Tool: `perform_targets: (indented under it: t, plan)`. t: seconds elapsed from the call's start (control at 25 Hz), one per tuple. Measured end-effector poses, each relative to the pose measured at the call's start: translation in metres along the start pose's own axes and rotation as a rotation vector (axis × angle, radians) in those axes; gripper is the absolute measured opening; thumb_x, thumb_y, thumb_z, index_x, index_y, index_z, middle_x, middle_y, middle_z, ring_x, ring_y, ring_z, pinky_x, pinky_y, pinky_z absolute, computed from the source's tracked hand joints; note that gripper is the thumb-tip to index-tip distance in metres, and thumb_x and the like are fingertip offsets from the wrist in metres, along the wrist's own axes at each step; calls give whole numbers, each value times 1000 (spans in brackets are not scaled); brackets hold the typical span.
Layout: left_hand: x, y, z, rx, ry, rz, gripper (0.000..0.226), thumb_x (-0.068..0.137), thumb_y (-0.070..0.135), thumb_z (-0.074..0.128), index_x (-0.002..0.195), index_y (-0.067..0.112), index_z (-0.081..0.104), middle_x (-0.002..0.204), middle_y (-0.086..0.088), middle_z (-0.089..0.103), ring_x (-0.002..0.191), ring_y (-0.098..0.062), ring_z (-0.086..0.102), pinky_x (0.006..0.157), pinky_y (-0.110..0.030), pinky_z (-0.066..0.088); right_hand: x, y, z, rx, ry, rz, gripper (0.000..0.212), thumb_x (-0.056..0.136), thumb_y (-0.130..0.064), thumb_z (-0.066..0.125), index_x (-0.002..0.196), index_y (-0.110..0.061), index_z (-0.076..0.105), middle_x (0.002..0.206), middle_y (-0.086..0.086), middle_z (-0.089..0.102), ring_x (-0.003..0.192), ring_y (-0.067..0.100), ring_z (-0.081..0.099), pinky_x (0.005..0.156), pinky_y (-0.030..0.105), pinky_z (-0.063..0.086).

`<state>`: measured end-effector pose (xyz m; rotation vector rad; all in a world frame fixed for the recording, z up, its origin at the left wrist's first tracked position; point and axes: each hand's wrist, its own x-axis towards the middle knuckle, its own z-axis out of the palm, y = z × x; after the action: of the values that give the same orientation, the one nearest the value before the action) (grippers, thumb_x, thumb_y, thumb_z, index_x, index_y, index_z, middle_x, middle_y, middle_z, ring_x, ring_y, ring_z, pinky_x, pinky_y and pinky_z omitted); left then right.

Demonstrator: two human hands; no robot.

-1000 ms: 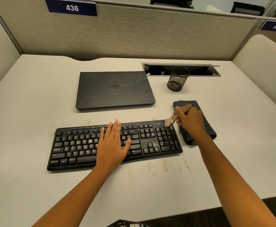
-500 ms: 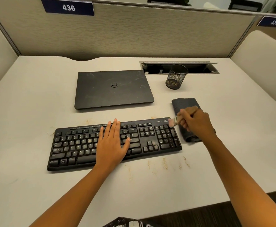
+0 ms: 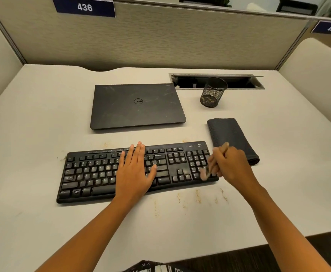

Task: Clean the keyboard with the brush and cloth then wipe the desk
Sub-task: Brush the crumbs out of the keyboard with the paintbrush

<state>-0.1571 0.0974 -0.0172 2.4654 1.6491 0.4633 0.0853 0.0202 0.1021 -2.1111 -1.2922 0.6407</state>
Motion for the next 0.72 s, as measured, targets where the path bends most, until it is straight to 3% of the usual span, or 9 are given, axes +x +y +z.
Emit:
perform_targets:
  t: [0.12,0.2,0.28,0.4,0.56,0.72]
  plan:
    - [0,-1,0,-1,0,0,78,93,62,17,156,15,19,163,-1,15,151,-18,7,122,-40,2,6,-13,10,100,59,-86,33,100,-26,46,82,-8,66,68,8,65,58,13,59,61,34,54]
    - [0,0,0,-7,-3,3,79,93,62,17,156,14,19,163,-2,15,151,-18,7,123,-41,2,10,-18,18,91,22,-119,26,101,-25,46,92,-11,66,70,1,62,62,13,58,63,35,54]
    - [0,1,-1,-6,-3,3,79,93,62,17,156,14,19,163,-2,15,151,-18,7,122,-40,2,6,-18,22,29,-20,-156,32,101,-30,42,95,-12,67,71,-3,62,65,18,60,64,37,53]
    - [-1,1,-1,-16,-1,-2,79,93,62,17,155,14,20,163,-2,15,151,-18,7,122,-40,2,-12,-6,20,-160,-88,-165,47,98,-40,32,84,-8,64,71,9,64,66,28,61,62,47,54]
    - [-1,0,-1,-6,8,-4,79,92,61,17,155,13,22,162,-2,17,151,-19,10,122,-40,3,-32,1,12,-170,-115,-133,45,99,-39,38,78,-10,66,64,-1,63,60,19,60,65,44,55]
    - [0,1,-1,-9,6,-3,79,92,61,17,155,13,22,162,-2,17,151,-19,10,122,-39,2,-44,-6,35,16,-4,-255,31,100,-37,40,99,-27,69,84,-14,68,77,4,62,67,29,54]
